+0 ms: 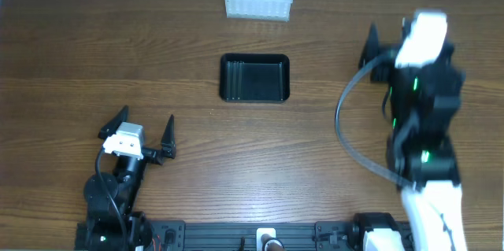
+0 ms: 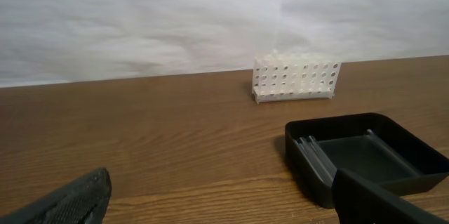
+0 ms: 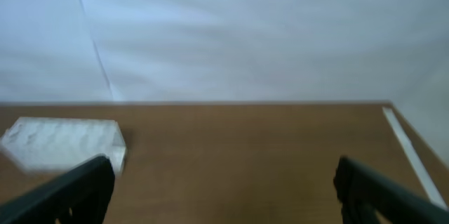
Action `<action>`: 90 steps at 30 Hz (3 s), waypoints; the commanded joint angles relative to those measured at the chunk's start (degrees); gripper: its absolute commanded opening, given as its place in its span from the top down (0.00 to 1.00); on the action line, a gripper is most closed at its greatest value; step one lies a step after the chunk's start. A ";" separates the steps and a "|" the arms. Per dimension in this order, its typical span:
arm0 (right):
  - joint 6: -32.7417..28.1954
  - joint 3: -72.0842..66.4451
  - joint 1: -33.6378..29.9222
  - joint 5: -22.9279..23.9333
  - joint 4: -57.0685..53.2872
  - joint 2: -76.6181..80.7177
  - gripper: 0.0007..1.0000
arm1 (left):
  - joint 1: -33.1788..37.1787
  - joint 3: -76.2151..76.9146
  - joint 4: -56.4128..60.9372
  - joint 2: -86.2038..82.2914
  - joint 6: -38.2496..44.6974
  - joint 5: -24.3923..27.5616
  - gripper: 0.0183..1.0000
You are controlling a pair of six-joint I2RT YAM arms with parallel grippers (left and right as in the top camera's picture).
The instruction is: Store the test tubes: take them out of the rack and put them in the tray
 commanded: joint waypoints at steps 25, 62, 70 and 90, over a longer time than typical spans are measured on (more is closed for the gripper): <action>2.54 -46.84 -0.46 5.38 13.99 -45.92 0.01 | 0.31 -0.28 -0.09 -0.24 0.61 0.52 0.00; -1.31 -46.86 3.28 3.52 3.21 -51.19 0.01 | 0.31 -0.28 -0.09 -0.24 0.61 0.55 0.00; -1.31 -46.86 3.28 3.52 3.19 -51.19 0.01 | 0.31 -0.28 -0.09 -0.24 0.61 0.52 0.00; -1.31 -46.86 3.28 3.52 3.21 -51.19 0.01 | 0.31 -0.28 -0.09 -0.24 0.61 0.52 0.00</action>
